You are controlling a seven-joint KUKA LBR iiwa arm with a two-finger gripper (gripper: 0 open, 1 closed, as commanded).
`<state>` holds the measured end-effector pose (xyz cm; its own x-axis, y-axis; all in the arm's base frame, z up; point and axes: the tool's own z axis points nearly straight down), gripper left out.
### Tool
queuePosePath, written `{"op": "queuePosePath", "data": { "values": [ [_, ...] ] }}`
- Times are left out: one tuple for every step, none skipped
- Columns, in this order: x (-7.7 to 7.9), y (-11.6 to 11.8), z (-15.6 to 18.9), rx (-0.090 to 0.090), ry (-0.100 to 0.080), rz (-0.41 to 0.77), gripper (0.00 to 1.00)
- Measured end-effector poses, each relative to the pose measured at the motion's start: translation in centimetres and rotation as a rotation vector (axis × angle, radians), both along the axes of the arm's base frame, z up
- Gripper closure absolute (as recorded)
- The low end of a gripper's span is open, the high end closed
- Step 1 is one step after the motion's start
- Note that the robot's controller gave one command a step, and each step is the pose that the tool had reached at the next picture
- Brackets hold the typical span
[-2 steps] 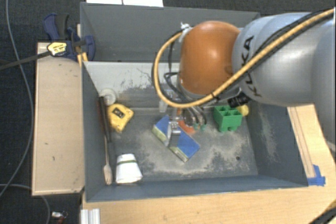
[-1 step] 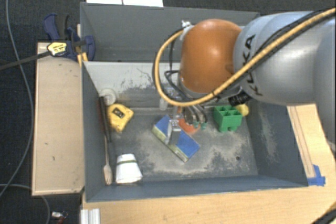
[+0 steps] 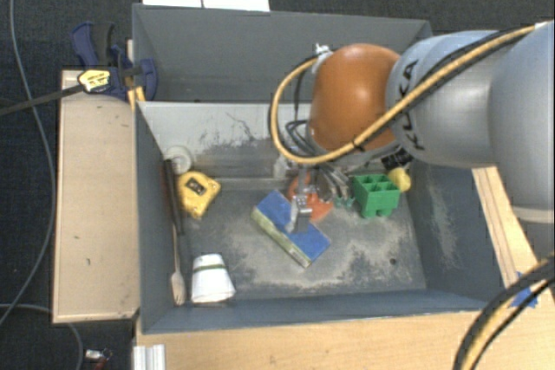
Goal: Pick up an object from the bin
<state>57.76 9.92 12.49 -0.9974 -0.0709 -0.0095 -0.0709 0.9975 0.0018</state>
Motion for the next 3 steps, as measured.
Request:
{"op": "queuePosePath", "data": {
  "values": [
    [-1.0,-2.7,0.2,0.001,0.005,0.038,0.00],
    [-1.6,-7.6,-2.9,0.001,-0.001,-0.157,0.00],
    [-1.6,-10.4,-4.3,0.003,-0.008,-0.079,0.00]
  ]
}}
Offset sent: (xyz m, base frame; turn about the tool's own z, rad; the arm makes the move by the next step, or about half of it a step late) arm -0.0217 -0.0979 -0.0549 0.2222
